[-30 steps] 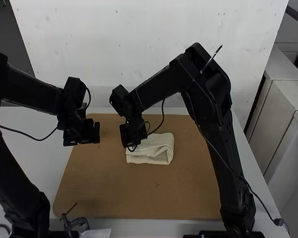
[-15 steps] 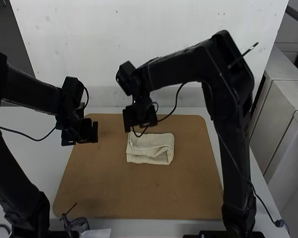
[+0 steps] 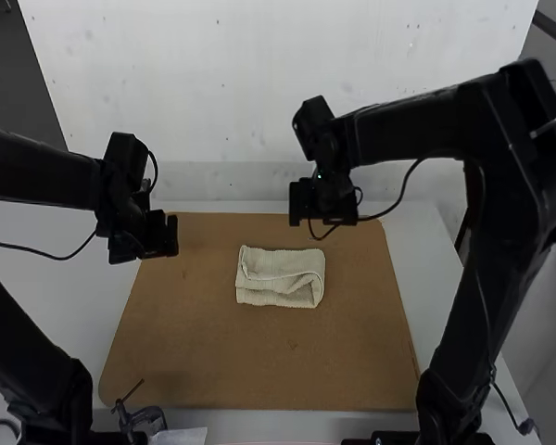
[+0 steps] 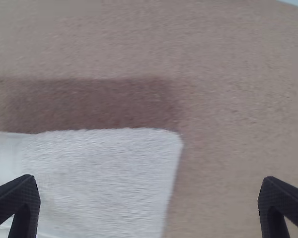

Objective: Fold the towel.

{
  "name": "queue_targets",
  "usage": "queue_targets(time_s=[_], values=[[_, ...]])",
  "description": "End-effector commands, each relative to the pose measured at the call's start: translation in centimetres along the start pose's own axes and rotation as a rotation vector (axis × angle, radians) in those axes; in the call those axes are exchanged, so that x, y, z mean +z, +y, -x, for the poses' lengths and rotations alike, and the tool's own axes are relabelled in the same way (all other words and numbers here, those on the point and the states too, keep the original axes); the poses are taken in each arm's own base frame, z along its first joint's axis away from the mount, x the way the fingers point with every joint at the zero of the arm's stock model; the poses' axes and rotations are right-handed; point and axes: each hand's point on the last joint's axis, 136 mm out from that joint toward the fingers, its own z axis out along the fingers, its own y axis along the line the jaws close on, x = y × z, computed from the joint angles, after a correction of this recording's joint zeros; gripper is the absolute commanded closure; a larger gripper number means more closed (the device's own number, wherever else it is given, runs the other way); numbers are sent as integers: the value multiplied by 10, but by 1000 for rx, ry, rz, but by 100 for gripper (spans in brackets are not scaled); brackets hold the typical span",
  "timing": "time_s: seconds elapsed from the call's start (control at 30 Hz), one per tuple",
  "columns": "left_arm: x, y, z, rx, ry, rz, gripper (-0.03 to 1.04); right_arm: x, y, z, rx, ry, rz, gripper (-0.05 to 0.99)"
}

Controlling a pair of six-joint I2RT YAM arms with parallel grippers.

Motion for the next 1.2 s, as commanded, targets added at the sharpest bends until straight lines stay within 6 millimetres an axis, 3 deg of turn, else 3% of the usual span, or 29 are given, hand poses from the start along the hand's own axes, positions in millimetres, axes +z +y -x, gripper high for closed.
queue_targets(time_s=[0.0,0.13,0.27,0.63,0.97,1.17], values=[[-9,1,9,2,-35,-3,4,-9,-49,6,26,-71,-50,-2],[-15,0,11,6,-50,-6,4,-8,-94,-4,70,-114,-92,-2],[-21,-2,13,10,-65,-11,4,-16,-119,-19,94,-155,-108,-2],[-35,-2,10,13,-93,-14,4,-54,-155,-51,110,-360,-148,-2],[-63,-11,15,24,-191,-52,4,-115,-185,-65,118,-688,-240,-2],[-84,-12,21,26,-274,-44,5,-130,-200,-74,111,-789,-333,-2]])
